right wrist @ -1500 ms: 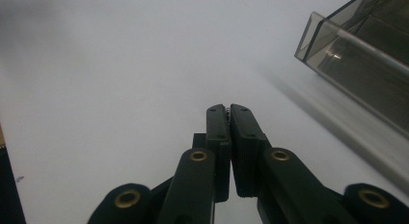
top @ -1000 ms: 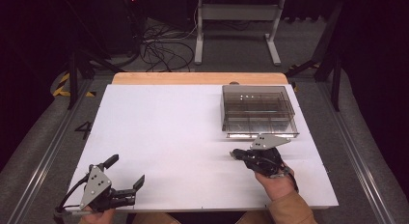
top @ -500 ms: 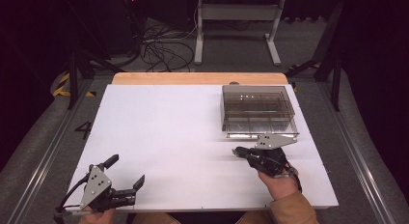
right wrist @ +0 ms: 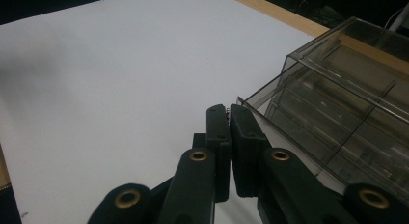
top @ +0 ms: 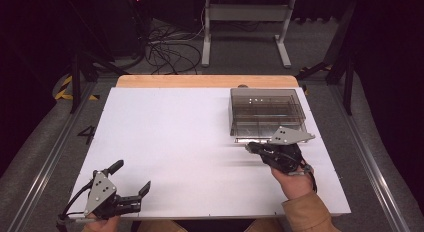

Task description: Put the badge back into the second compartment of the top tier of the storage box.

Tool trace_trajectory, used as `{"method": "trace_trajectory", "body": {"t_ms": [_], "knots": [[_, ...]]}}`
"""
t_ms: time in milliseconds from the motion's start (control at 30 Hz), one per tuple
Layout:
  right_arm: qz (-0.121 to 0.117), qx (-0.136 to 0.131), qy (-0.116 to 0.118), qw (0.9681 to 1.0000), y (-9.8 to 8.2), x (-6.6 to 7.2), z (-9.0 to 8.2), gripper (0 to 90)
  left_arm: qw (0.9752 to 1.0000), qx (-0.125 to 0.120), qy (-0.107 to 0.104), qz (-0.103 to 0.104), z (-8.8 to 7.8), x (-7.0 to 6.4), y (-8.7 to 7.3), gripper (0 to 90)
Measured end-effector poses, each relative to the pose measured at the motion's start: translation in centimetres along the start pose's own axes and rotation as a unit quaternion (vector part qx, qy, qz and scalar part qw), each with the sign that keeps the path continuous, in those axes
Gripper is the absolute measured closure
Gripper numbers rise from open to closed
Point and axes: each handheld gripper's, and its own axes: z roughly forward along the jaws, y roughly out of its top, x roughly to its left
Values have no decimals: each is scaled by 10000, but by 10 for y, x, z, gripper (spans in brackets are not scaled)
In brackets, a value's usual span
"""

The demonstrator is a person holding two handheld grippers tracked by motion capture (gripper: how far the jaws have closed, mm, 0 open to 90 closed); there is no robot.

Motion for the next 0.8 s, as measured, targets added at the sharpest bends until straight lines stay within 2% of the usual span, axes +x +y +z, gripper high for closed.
{"method": "trace_trajectory", "body": {"t_ms": [400,800], "knots": [[103,-36,-109,9999,6,-10,0,875,10000,-5,1,-5,0,0,0,11],[248,-100,-356,9990,8,-25,-1,875,10000,-7,7,6,0,0,0,11]]}}
